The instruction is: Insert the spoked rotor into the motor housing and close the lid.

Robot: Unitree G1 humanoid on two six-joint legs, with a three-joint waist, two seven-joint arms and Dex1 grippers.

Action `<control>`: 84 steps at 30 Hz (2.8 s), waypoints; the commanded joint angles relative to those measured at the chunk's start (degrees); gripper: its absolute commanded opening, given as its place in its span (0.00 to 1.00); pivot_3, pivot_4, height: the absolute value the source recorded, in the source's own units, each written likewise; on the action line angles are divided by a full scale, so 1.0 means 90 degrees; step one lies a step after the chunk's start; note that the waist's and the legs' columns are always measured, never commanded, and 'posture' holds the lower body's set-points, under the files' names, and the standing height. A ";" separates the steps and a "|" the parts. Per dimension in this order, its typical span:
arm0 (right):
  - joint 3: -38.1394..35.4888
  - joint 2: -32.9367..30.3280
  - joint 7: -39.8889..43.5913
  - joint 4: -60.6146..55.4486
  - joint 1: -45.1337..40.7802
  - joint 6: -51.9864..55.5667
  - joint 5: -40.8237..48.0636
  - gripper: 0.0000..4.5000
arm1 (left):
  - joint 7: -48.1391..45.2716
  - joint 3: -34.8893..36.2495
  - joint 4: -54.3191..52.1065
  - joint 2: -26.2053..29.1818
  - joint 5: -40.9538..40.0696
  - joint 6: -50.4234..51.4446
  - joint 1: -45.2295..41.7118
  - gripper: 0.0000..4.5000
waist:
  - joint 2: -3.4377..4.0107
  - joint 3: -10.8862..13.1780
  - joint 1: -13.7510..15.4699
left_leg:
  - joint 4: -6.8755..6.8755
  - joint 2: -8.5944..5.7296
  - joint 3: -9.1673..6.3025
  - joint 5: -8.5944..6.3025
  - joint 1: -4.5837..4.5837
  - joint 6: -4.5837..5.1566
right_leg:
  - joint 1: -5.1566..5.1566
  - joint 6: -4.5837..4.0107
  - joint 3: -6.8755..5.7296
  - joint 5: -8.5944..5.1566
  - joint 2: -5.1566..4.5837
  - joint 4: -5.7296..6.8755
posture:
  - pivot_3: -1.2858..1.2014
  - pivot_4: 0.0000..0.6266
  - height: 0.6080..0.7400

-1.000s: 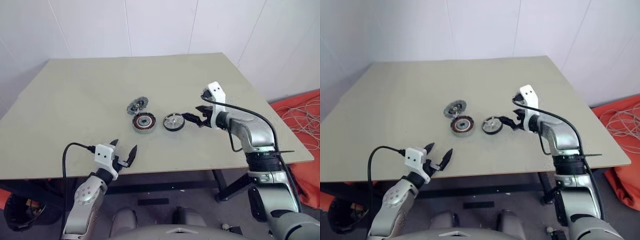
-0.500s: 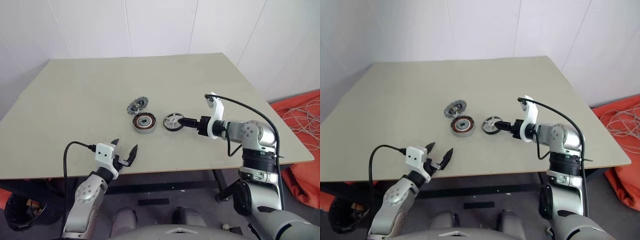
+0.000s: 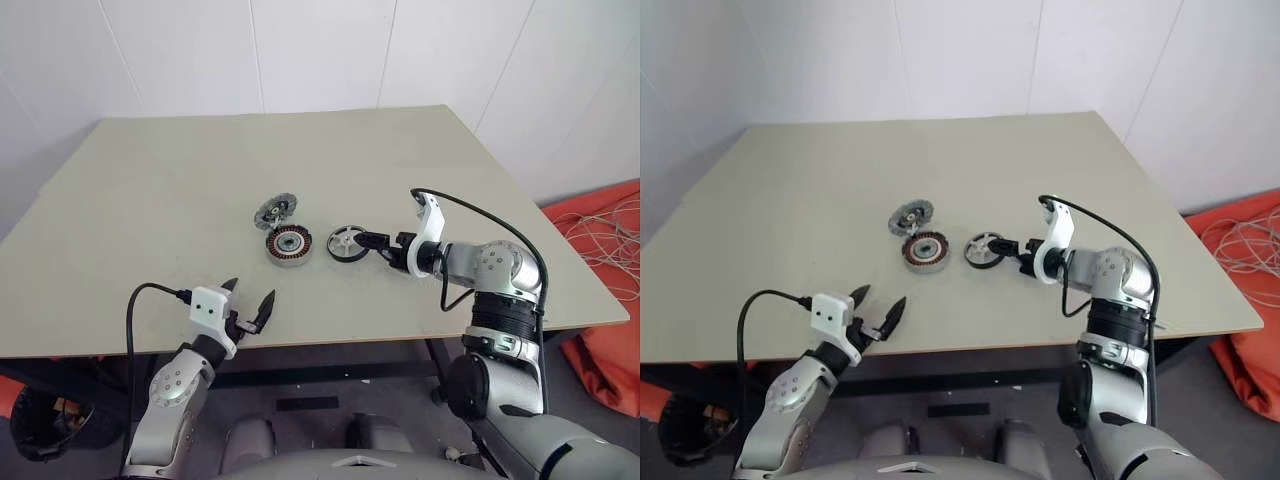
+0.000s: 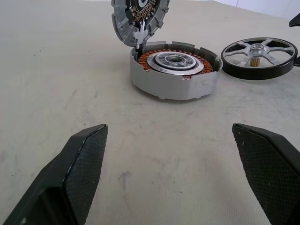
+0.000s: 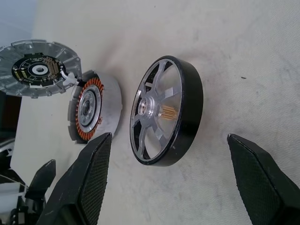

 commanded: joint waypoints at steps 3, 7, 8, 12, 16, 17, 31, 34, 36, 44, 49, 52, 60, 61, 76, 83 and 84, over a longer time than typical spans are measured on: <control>-0.0315 0.0182 -0.0221 0.0041 -0.0270 0.0040 0.0284 0.99 | -0.0064 0.0067 -0.0016 0.0043 -0.0017 -0.0190 -0.0085 1.00 | 0.0002 0.0000 -0.0002 | -0.0001 0.0000 0.0000 0.0000 0.0000 0.0000 | -0.0001 0.0006 0.0000 -0.0003 0.0000 0.0000 | 0.52 0.00 1.00; -0.0364 0.0257 -0.0308 0.0109 -0.0291 -0.0029 0.0323 0.99 | -0.0073 0.0071 0.0035 0.0049 -0.0002 -0.0239 -0.0089 1.00 | 0.0005 0.0000 -0.0004 | -0.0004 0.0000 0.0000 0.0002 0.0001 -0.0004 | -0.0002 0.0006 0.0000 -0.0004 0.0000 0.0000 | 0.52 0.00 1.00; -0.0367 0.0261 -0.0321 0.0133 -0.0293 -0.0049 0.0328 0.99 | -0.0073 0.0070 0.0046 0.0048 0.0003 -0.0252 -0.0090 1.00 | 0.0006 0.0000 -0.0003 | -0.0004 0.0000 0.0000 0.0002 0.0001 -0.0004 | -0.0002 0.0006 0.0000 -0.0004 0.0000 0.0000 | 0.52 0.00 1.00; -0.0427 0.0310 -0.0396 0.0220 -0.0315 -0.0109 0.0363 0.99 | -0.0074 0.0071 0.0058 0.0048 0.0013 -0.0285 -0.0078 1.00 | 0.0006 0.0000 0.0003 | -0.0005 -0.0001 0.0000 0.0003 0.0000 -0.0004 | -0.0002 0.0008 0.0000 -0.0004 0.0000 0.0000 | 0.52 0.00 1.00; -0.0486 0.0387 -0.0493 0.0294 -0.0314 -0.0227 0.0367 0.70 | -0.0076 0.0064 0.0054 0.0051 0.0020 -0.0307 -0.0054 1.00 | 0.0006 0.0000 0.0002 | -0.0007 -0.0001 0.0000 0.0003 0.0001 -0.0005 | -0.0003 0.0008 0.0000 -0.0005 0.0000 0.0000 | 0.52 0.00 1.00; -0.0504 0.0405 -0.0518 0.0302 -0.0314 -0.0249 0.0372 0.62 | -0.0076 0.0064 0.0052 0.0051 0.0021 -0.0309 -0.0049 1.00 | 0.0006 0.0000 0.0002 | -0.0007 -0.0001 0.0000 0.0003 0.0001 -0.0006 | -0.0003 0.0008 0.0000 -0.0005 0.0000 0.0000 | 0.52 0.00 1.00; -0.0658 0.0414 -0.0746 0.0221 -0.0269 -0.0175 0.0683 0.07 | -0.0065 0.0065 -0.0054 0.0072 0.0007 -0.0266 -0.0002 1.00 | 0.0012 0.0000 -0.0004 | -0.0030 -0.0005 0.0001 0.0017 0.0017 -0.0029 | 0.0004 0.0030 0.0001 -0.0018 -0.0001 0.0000 | 0.52 0.00 1.00; -0.0978 0.0520 -0.0842 0.0128 -0.0387 0.0079 0.0904 0.07 | -0.0046 0.0056 -0.0089 0.0067 0.0007 -0.0227 -0.0016 1.00 | 0.0012 0.0000 0.0002 | -0.0046 -0.0008 0.0001 0.0021 0.0019 -0.0036 | -0.0001 0.0030 0.0001 -0.0018 -0.0001 -0.0001 | 0.52 0.00 1.00; -0.1588 0.0586 -0.0899 0.0145 -0.0649 0.0488 0.1161 0.07 | -0.0030 0.0056 -0.0122 0.0065 -0.0001 -0.0186 -0.0030 1.00 | 0.0014 0.0001 0.0001 | -0.0059 -0.0012 0.0002 0.0025 0.0018 -0.0042 | -0.0006 0.0028 0.0002 -0.0018 -0.0001 -0.0002 | 0.52 0.00 1.00; -0.2328 0.0724 -0.1096 0.0310 -0.0832 0.1075 0.1703 0.07 | -0.0026 0.0063 -0.0169 0.0065 -0.0027 -0.0093 -0.0063 1.00 | 0.0016 0.0002 0.0023 | -0.0079 -0.0018 0.0003 0.0029 0.0018 -0.0047 | -0.0012 -0.0013 0.0003 -0.0004 -0.0002 -0.0004 | 0.52 0.00 1.00; -0.2191 0.1132 -0.1399 0.0291 -0.0739 0.1075 0.1974 0.07 | -0.0003 0.0066 -0.0237 0.0059 -0.0026 -0.0036 -0.0062 1.00 | 0.0016 0.0002 0.0019 | -0.0082 -0.0017 0.0003 0.0031 0.0018 -0.0050 | -0.0016 -0.0012 0.0003 -0.0005 -0.0002 -0.0004 | 0.52 0.00 1.00; -0.2274 0.1456 -0.1579 0.0367 -0.0816 0.1075 0.1975 0.07 | 0.0022 0.0059 -0.0291 0.0050 -0.0024 0.0002 -0.0045 1.00 | 0.0016 0.0002 0.0019 | -0.0086 -0.0017 0.0002 0.0035 0.0017 -0.0058 | -0.0022 0.0000 0.0003 -0.0013 -0.0002 -0.0003 | 0.52 0.00 1.00; -0.2202 0.2021 -0.1724 0.0564 -0.0963 0.0794 0.1941 0.07 | 0.0065 0.0057 -0.0380 0.0040 -0.0020 0.0045 0.0020 1.00 | 0.0016 0.0002 0.0125 | -0.0091 -0.0019 0.0002 0.0039 0.0013 -0.0064 | -0.0024 0.0021 0.0003 -0.0024 -0.0003 -0.0004 | 0.52 0.00 1.00; -0.2156 0.2038 -0.1730 0.0618 -0.0957 0.0715 0.1941 0.07 | 0.0063 0.0062 -0.0375 0.0044 -0.0022 0.0033 0.0034 1.00 | 0.0016 0.0002 0.0124 | -0.0091 -0.0019 0.0002 0.0039 0.0013 -0.0064 | -0.0024 0.0021 0.0003 -0.0024 -0.0003 -0.0004 | 0.52 0.00 1.00; -0.1700 0.2187 -0.1850 0.1412 -0.1014 -0.0291 0.2333 0.07 | 0.0039 0.0059 -0.0289 0.0045 -0.0035 -0.0025 0.0042 1.00 | 0.0016 0.0002 0.0120 | -0.0094 -0.0018 0.0005 0.0043 0.0011 -0.0072 | -0.0028 0.0019 0.0002 -0.0023 -0.0002 -0.0002 | 0.52 0.00 1.00; -0.1363 0.2245 -0.1903 0.1769 -0.1033 -0.0739 0.2593 0.07 | 0.0069 0.0033 -0.0381 0.0043 -0.0034 0.0048 0.0050 1.00 | 0.0016 0.0002 0.0118 | -0.0094 -0.0018 0.0007 0.0043 0.0010 -0.0071 | -0.0030 0.0019 0.0002 -0.0023 -0.0002 -0.0002 | 0.52 0.00 1.00; -0.1316 0.2245 -0.1902 0.1808 -0.1031 -0.0775 0.2645 0.07 | 0.0070 0.0033 -0.0390 0.0044 -0.0034 0.0050 0.0057 1.00 | 0.0016 0.0002 0.0119 | -0.0094 -0.0017 0.0008 0.0043 0.0009 -0.0071 | -0.0030 0.0018 0.0002 -0.0022 -0.0002 -0.0002 | 0.52 0.00 1.00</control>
